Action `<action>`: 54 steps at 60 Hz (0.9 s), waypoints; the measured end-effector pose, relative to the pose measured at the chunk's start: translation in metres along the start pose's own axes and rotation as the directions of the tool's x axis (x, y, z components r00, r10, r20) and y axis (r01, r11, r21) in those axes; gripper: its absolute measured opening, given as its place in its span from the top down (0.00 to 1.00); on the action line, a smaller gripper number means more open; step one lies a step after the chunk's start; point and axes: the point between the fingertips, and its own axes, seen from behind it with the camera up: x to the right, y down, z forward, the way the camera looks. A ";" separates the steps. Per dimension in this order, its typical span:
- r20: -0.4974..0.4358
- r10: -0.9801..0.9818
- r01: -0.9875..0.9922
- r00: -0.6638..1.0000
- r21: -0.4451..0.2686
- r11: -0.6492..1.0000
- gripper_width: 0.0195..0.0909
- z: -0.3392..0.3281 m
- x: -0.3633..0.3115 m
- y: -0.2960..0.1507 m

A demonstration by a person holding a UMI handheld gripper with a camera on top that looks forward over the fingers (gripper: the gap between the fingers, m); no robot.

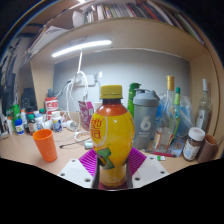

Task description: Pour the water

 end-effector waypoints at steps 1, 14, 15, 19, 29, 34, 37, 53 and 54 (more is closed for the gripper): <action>0.002 0.005 -0.005 1.000 -0.001 1.000 0.73 0.000 0.000 0.000; -0.008 0.072 -0.073 0.997 -0.155 0.985 0.36 -0.006 0.007 0.020; -0.010 0.082 -0.083 0.997 -0.160 0.984 0.30 -0.009 0.007 0.020; -0.007 0.096 -0.096 0.995 -0.162 0.982 0.12 -0.021 0.006 0.016; -0.035 0.105 -0.110 0.994 -0.194 0.975 0.10 -0.081 0.007 0.002; -0.068 0.117 -0.128 0.991 -0.177 0.976 0.10 -0.127 0.001 -0.019; -0.092 0.125 -0.139 0.988 -0.168 0.976 0.10 -0.158 -0.004 -0.031; -0.164 0.172 -0.197 0.971 -0.153 0.968 0.10 -0.317 -0.046 -0.079; -0.164 0.180 -0.205 0.970 -0.152 0.967 0.10 -0.325 -0.049 -0.080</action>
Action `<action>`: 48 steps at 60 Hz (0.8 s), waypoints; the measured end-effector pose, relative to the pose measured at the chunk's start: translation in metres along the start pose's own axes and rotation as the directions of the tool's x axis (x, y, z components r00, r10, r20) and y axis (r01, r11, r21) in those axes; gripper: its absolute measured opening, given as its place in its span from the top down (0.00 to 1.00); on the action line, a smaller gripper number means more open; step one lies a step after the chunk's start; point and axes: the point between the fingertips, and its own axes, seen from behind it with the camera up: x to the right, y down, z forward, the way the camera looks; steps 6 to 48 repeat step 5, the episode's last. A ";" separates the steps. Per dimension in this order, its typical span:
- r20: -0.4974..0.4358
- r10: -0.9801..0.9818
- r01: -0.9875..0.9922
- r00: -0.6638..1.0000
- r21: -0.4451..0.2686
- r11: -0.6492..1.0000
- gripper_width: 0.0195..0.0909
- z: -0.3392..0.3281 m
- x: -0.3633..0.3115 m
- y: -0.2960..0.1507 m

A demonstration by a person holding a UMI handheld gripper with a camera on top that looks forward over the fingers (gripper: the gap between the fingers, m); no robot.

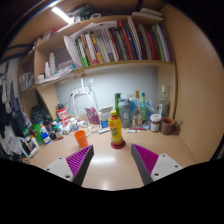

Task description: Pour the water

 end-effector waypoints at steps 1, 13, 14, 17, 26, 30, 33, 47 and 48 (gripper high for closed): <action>0.004 0.007 -0.007 1.000 -0.002 1.000 0.10 -0.008 -0.002 0.000; 0.012 0.014 -0.014 1.000 -0.009 1.000 0.10 -0.034 -0.005 0.004; 0.012 0.014 -0.014 1.000 -0.009 1.000 0.10 -0.034 -0.005 0.004; 0.012 0.014 -0.014 1.000 -0.009 1.000 0.10 -0.034 -0.005 0.004; 0.012 0.014 -0.014 1.000 -0.009 1.000 0.10 -0.034 -0.005 0.004; 0.012 0.014 -0.014 1.000 -0.009 1.000 0.10 -0.034 -0.005 0.004; 0.012 0.014 -0.014 1.000 -0.009 1.000 0.10 -0.034 -0.005 0.004; 0.012 0.014 -0.014 1.000 -0.009 1.000 0.10 -0.034 -0.005 0.004; 0.012 0.014 -0.014 1.000 -0.009 1.000 0.10 -0.034 -0.005 0.004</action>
